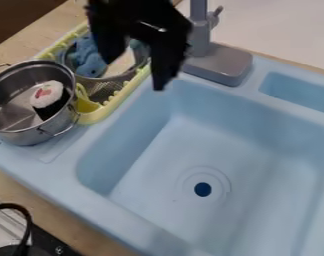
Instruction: Move the silver pot to the top of the sink at the right side of the yellow dish drainer
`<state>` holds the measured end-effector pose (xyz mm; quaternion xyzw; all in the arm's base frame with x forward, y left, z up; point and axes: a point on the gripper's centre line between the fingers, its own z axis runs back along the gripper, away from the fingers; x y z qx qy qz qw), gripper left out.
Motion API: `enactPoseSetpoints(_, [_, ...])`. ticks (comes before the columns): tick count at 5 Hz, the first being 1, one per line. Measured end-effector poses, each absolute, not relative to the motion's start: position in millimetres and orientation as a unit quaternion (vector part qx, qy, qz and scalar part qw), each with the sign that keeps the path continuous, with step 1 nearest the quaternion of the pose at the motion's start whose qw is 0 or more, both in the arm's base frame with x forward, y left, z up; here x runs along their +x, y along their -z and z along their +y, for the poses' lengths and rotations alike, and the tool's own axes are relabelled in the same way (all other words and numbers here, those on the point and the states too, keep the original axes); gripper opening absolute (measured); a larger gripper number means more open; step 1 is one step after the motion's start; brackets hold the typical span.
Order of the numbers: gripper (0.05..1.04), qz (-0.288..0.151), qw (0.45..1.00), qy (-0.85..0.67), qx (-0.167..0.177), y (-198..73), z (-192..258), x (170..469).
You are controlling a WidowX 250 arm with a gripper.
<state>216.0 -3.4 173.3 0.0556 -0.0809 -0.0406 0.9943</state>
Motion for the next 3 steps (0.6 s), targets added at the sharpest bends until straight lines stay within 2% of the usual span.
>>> enactPoseSetpoints(3, [0.999, -0.052, 0.992, 0.099, 0.050, -144.2, -39.1, 207.7])
